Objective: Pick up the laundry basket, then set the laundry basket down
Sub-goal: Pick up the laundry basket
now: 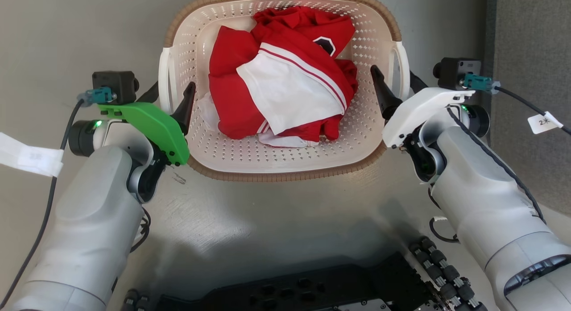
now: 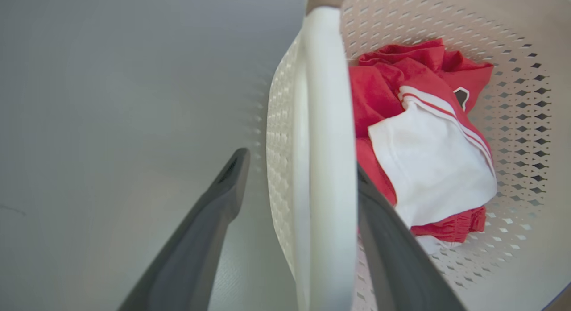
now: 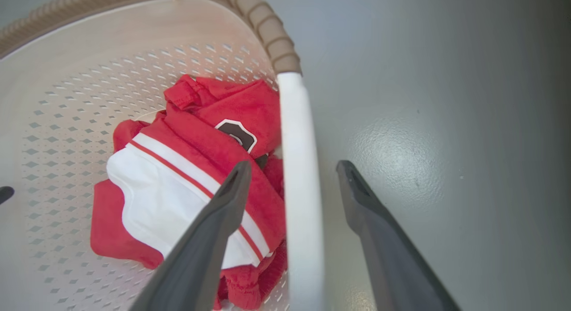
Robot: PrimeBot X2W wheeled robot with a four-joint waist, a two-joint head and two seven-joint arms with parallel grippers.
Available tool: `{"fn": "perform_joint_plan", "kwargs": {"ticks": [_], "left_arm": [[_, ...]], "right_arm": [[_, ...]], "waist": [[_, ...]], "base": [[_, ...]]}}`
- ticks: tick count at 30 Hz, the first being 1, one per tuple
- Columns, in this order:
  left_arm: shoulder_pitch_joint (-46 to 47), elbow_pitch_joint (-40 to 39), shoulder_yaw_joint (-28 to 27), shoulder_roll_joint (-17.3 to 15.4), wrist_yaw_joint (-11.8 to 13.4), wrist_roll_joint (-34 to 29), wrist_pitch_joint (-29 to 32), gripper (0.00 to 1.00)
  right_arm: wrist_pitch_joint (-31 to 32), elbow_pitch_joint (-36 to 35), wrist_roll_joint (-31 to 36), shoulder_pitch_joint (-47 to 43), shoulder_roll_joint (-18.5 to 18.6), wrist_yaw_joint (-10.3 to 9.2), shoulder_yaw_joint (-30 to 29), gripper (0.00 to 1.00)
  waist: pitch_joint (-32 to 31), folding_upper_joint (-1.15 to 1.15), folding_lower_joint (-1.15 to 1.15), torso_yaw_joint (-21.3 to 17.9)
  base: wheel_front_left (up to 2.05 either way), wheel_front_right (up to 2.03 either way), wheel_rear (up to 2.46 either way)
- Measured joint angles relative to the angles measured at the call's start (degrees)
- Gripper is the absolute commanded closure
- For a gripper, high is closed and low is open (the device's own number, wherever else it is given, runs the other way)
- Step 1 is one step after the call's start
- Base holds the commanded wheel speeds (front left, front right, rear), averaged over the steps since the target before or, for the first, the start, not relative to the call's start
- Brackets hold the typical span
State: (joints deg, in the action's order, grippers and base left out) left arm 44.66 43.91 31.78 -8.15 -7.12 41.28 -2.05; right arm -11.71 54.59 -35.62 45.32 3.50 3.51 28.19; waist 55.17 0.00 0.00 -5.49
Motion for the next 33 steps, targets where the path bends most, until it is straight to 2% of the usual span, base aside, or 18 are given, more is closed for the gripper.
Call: {"fn": "perform_joint_plan", "kwargs": {"ticks": [7, 8, 9, 10, 11, 13, 22, 33], "left_arm": [[1.80, 0.73, 1.55, 0.00, 0.00, 1.13, -0.03, 0.00], [2.00, 0.93, 1.72, 0.00, 0.00, 1.37, -0.09, 0.13], [2.22, 1.16, 1.87, 0.00, 0.00, 1.49, -0.10, 0.55], [2.40, 1.35, 2.00, 0.00, 0.00, 1.74, -0.27, 0.70], [2.50, 1.47, 2.16, 0.00, 0.00, 1.93, -0.59, 1.00], [2.74, 1.51, 2.75, 0.01, 0.00, 2.38, -1.08, 1.00], [3.56, 3.54, 5.11, -0.35, 0.15, 4.61, -1.79, 1.00], [3.23, 5.93, 8.34, -0.32, 0.15, 7.42, -2.26, 1.00]], "right_arm": [[-0.01, 0.86, -2.22, 1.61, 0.01, 0.00, 2.54, 0.00], [-0.01, 0.97, -2.44, 1.91, 0.01, 0.00, 2.89, 0.05], [-0.01, 1.15, -2.66, 2.19, 0.00, -0.01, 3.27, 0.30], [-0.02, 1.32, -2.85, 2.40, 0.00, -0.01, 3.60, 0.52], [-0.04, 1.49, -3.09, 2.52, 0.03, -0.08, 3.81, 0.66], [-0.09, 2.05, -3.81, 2.66, 0.24, -0.09, 4.10, 1.00], [-0.37, 3.64, -4.21, 3.53, 0.15, -0.08, 7.65, 1.00], [-0.87, 5.47, -5.77, 3.51, 0.10, 0.03, 11.04, 1.00]], "waist": [[0.47, 0.00, 0.00, 0.38], [0.53, 0.00, 0.00, 0.44], [0.59, 0.00, 0.00, 0.51], [0.64, 0.00, 0.00, 0.58], [0.68, 0.00, 0.00, 0.64], [0.75, 0.00, 0.00, 0.76], [-0.14, 0.00, 0.00, 1.00], [-4.46, 0.00, 0.00, 0.69]], "base": [[0.00, 0.00, 0.00], [0.00, 0.00, 0.00], [0.00, 0.00, 0.00], [0.00, 0.00, 0.00], [0.00, 0.00, 0.00], [0.00, 0.00, 0.00], [0.00, 0.00, 0.00], [0.00, 0.00, 0.00]]}}
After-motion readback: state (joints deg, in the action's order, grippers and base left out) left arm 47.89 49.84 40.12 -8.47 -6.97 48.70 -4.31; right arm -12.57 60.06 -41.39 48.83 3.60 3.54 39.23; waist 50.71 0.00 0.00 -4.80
